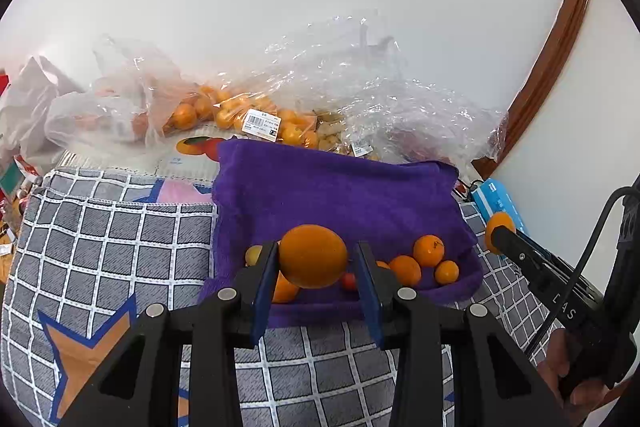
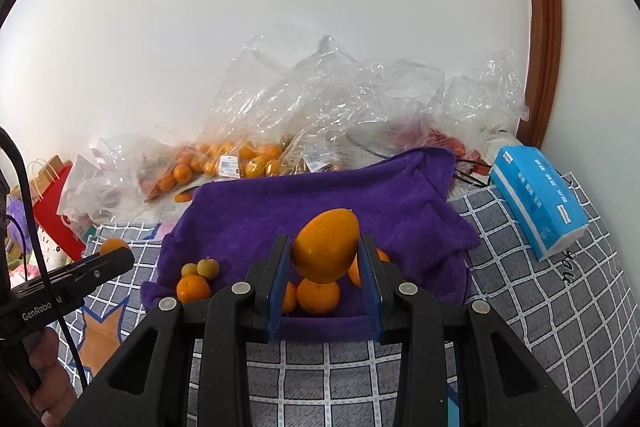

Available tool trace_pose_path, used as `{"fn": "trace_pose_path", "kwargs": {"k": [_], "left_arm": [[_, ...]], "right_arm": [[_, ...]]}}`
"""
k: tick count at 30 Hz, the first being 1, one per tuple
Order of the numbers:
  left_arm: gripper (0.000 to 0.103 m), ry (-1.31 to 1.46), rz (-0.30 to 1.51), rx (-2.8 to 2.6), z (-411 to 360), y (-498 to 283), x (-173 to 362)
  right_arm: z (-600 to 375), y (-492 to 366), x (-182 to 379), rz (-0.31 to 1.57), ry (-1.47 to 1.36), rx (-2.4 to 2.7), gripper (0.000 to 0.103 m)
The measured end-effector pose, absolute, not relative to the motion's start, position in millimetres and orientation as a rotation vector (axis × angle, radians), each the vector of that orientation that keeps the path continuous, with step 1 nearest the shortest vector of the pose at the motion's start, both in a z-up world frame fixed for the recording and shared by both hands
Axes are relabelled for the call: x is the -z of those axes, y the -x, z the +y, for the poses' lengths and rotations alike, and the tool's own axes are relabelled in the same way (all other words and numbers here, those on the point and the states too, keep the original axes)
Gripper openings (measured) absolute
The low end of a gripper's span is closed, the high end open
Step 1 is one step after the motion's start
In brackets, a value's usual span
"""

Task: Organize fruits
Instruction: 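Carry both held oranges up and over onto the purple towel, then lower the oranges onto the towel and open both grippers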

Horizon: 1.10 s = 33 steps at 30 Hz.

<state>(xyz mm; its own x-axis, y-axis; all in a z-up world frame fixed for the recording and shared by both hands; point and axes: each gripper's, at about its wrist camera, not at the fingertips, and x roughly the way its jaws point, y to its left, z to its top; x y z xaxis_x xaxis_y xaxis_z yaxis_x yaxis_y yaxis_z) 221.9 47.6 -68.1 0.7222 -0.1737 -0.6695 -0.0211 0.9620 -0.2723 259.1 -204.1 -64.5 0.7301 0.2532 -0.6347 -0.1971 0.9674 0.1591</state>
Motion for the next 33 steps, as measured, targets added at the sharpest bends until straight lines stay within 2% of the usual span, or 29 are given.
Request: {"fn": "trace_pose_path", "kwargs": {"k": [33], "left_arm": [[0.036, 0.255, 0.824, 0.065, 45.6, -298.4, 102.7]], "right_arm": [[-203.6, -325.8, 102.6, 0.738, -0.035, -0.214, 0.034]]}}
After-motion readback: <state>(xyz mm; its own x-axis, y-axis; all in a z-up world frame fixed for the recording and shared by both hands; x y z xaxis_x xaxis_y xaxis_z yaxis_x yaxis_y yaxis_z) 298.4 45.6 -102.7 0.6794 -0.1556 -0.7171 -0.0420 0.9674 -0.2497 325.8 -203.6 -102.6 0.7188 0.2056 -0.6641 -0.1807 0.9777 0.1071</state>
